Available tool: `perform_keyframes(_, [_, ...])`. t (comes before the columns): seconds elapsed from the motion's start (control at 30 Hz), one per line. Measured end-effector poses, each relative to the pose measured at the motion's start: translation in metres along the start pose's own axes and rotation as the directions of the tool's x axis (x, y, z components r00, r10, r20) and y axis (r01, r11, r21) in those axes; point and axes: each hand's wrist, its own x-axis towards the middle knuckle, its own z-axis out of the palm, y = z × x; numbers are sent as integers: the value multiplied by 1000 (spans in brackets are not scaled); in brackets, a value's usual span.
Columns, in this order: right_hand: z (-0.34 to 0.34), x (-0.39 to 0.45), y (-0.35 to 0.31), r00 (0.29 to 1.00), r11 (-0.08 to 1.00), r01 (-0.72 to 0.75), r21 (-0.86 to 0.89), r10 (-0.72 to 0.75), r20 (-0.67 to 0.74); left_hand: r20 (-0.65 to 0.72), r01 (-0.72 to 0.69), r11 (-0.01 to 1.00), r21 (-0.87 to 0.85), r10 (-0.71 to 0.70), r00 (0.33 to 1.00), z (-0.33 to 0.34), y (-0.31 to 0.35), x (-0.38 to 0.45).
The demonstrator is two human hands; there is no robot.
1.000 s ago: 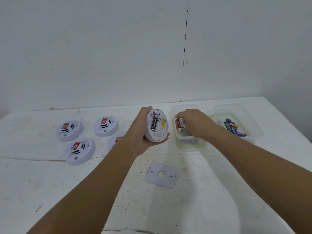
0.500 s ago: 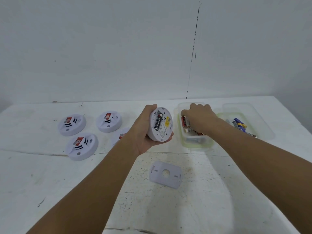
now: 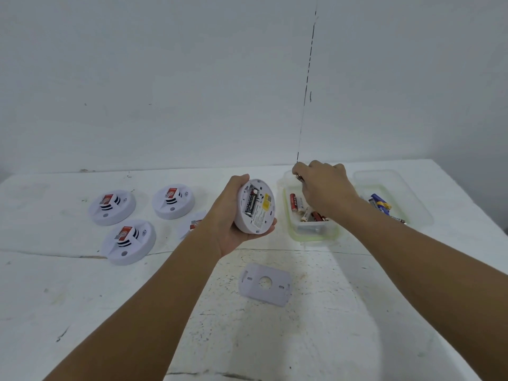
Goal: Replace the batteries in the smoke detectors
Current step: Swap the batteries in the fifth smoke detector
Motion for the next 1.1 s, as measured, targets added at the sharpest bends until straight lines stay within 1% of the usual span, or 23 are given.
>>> perform_keyframes(0.07, [-6,-5,-5,998,990,-13,143,22,-60,0,-13,1000,-4,13,1000,0,-1,-1])
perform_keyframes(0.13, [-12,-13,-11,990,945,-12,327,57,-129,6,-22,1000,-21,23,1000,0,-1,-4])
perform_keyframes(0.17, [-17,-19,-15,983,904,-8,428,86,-164,11,-29,999,-34,29,999,1,-2,-7])
perform_keyframes(0.23, [-26,-29,-25,968,773,11,634,150,-200,16,-41,996,-73,42,999,0,-2,-9])
perform_keyframes(0.3, [-36,-44,-38,947,649,42,760,217,-237,25,-48,993,-108,51,998,1,-1,-14])
perform_keyframes(0.4, [-46,-67,-60,917,512,110,852,277,-285,50,-66,985,-157,75,996,2,-3,-22])
perform_keyframes(0.57, [-46,-94,-93,942,262,123,957,272,-195,96,-70,989,-132,83,992,4,-8,-34])
perform_keyframes(0.63, [-43,-99,-101,945,197,132,971,272,-184,97,-72,989,-128,85,992,4,-10,-39])
perform_keyframes(0.73, [-40,-103,-108,938,153,149,977,290,-189,89,-74,992,-105,83,993,4,-12,-44])
perform_keyframes(0.8, [-37,-105,-112,932,167,173,971,291,-216,75,-75,994,-84,81,994,4,-14,-47])
perform_keyframes(0.93, [-32,-109,-118,906,295,230,928,284,-314,49,-85,995,-56,88,995,4,-16,-52])
perform_keyframes(1.1, [-24,-117,-123,851,429,319,845,262,-454,68,-101,994,-39,104,992,7,-14,-58])
